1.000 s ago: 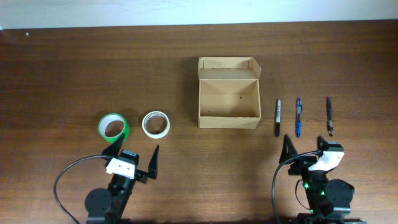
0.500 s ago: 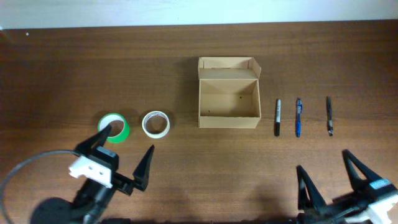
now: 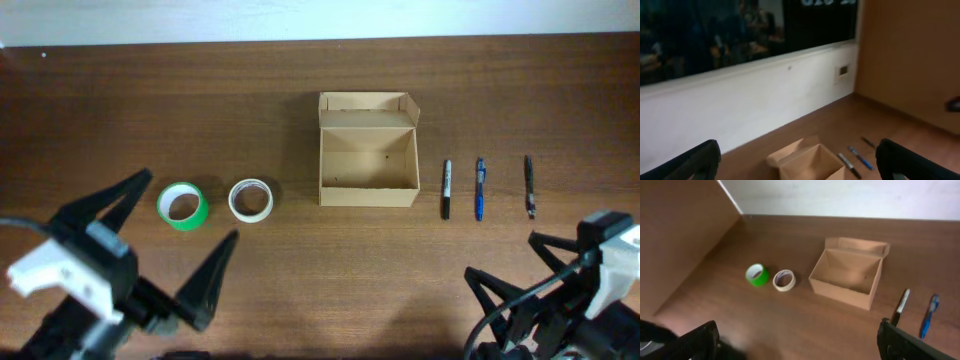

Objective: Pack container
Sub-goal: 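Move the left gripper over the green tape roll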

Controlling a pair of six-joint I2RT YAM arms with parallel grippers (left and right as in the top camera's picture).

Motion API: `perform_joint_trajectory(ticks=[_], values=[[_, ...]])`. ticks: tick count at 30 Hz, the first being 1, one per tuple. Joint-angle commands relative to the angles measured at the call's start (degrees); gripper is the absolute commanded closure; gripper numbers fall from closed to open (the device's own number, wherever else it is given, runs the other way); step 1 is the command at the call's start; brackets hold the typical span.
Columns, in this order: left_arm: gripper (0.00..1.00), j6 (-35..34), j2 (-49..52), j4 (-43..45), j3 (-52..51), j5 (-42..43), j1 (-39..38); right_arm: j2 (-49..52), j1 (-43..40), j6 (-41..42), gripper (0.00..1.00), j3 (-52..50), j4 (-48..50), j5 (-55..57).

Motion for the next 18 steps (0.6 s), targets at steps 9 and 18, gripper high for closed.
perform_joint_trajectory(ticks=[9,18], values=[[0.00,2.1,9.8,-15.3,2.5,-7.7,0.3,6.8,-0.3,-4.0,0.01,5.7,-9.8,12.1],[0.00,3.6,25.9,-24.9,7.0,-31.1,0.3,12.5,-0.3,-0.9,0.01,26.3,-9.8,21.8]])
